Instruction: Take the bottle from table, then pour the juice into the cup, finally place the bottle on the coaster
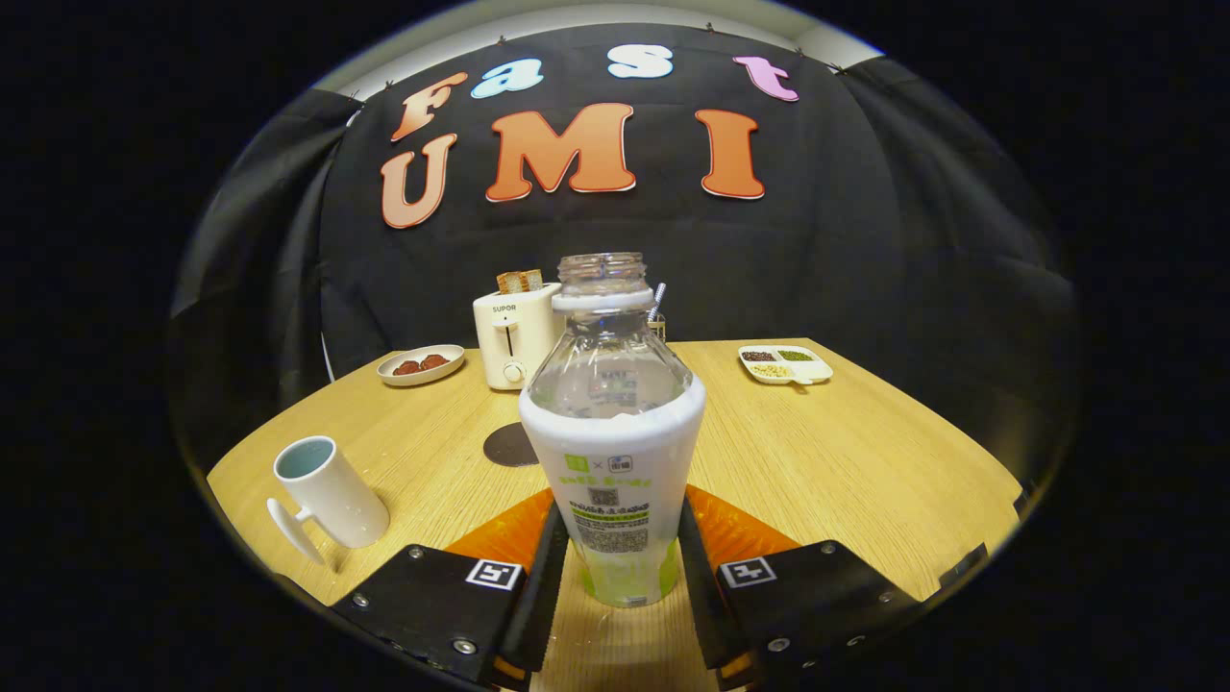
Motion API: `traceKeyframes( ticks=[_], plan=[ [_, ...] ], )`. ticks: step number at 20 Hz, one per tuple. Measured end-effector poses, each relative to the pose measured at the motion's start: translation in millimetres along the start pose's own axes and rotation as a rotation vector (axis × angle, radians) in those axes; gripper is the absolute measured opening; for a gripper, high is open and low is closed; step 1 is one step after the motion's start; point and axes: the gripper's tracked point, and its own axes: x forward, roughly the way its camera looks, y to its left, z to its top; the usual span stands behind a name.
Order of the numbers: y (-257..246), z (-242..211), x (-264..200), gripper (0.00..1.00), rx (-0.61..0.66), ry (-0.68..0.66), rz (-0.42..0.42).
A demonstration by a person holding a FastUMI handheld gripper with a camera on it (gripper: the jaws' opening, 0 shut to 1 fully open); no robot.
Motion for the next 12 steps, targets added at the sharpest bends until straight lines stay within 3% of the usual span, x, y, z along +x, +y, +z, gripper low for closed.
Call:
traceKeyframes(
  ticks=[12],
  plan=[
    [33,50,-18,0.60,-0.497,-0.187,-0.149]
  ],
)
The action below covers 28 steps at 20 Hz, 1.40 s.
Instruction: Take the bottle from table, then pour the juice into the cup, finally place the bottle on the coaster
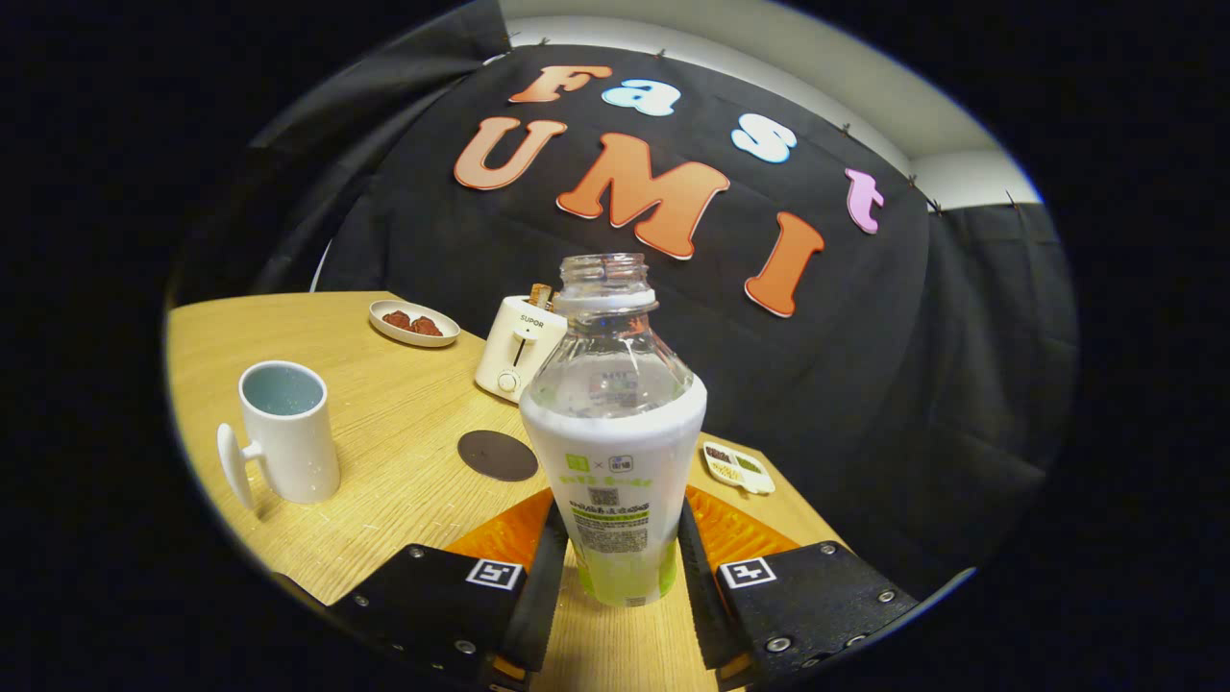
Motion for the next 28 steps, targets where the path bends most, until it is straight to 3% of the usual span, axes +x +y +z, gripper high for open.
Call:
traceKeyframes(
  ticks=[12,28],
  plan=[
    [43,57,-2,0.60,-0.491,-0.195,-0.056],
    [52,75,14,0.60,-0.915,-0.295,-0.187]
  ],
)
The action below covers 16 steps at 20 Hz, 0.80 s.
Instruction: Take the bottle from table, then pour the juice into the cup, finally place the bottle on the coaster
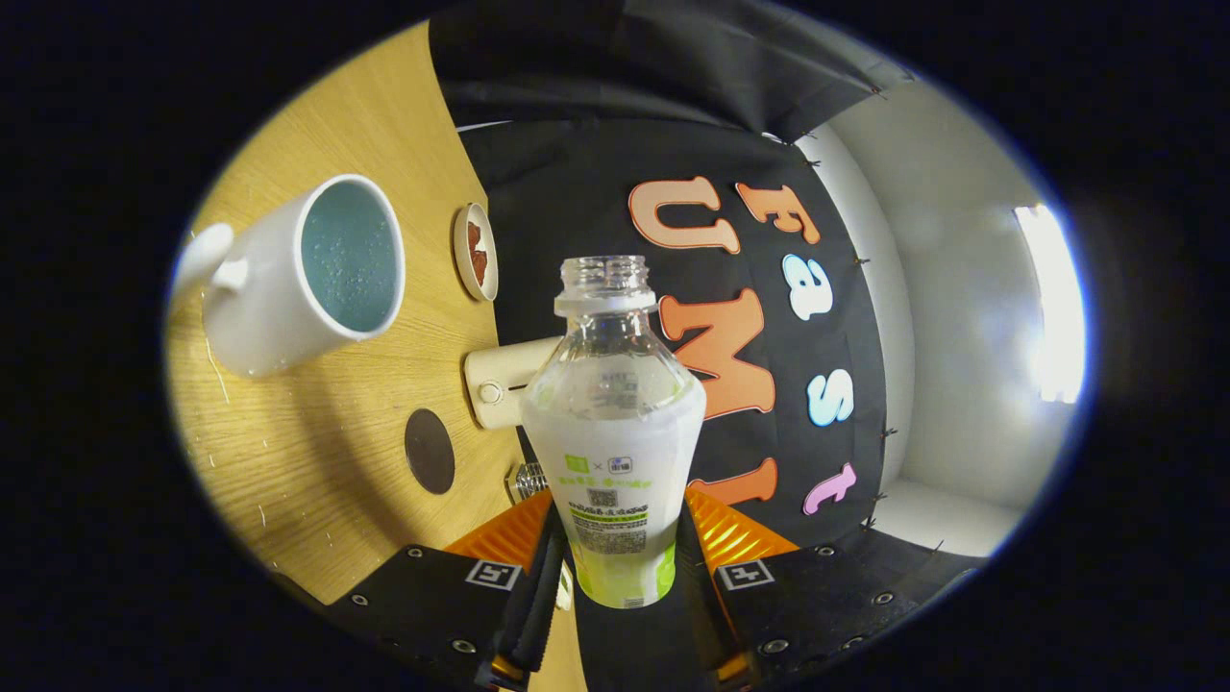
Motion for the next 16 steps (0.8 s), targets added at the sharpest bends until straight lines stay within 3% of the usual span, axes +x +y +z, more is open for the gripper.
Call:
traceKeyframes(
  ticks=[8,16],
  plan=[
    [2,7,0,0.60,-0.146,-0.069,-0.033],
    [-1,14,2,0.60,-0.202,-0.118,-0.056]
  ],
)
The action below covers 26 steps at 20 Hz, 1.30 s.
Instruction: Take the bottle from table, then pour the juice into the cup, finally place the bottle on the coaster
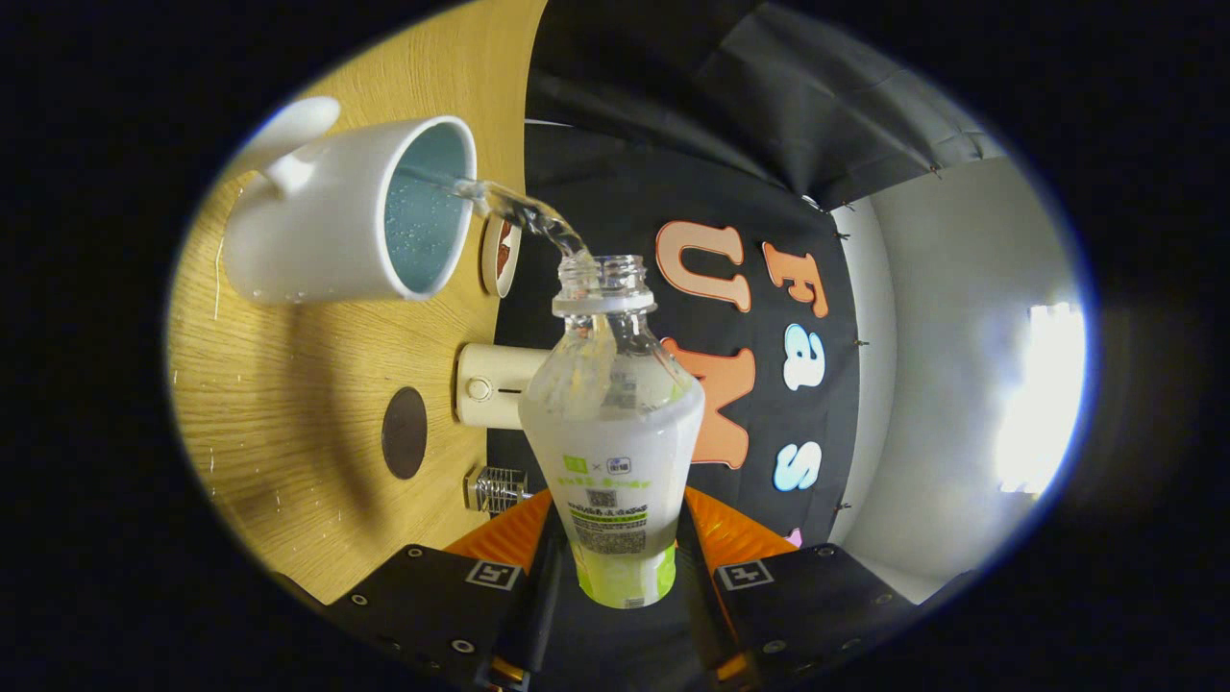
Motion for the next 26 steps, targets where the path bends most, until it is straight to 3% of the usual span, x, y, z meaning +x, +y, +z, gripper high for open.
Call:
traceKeyframes(
  ticks=[26],
  plan=[
    [-8.0,7.5,7.3,0.59,-0.107,-0.063,-0.014]
  ],
)
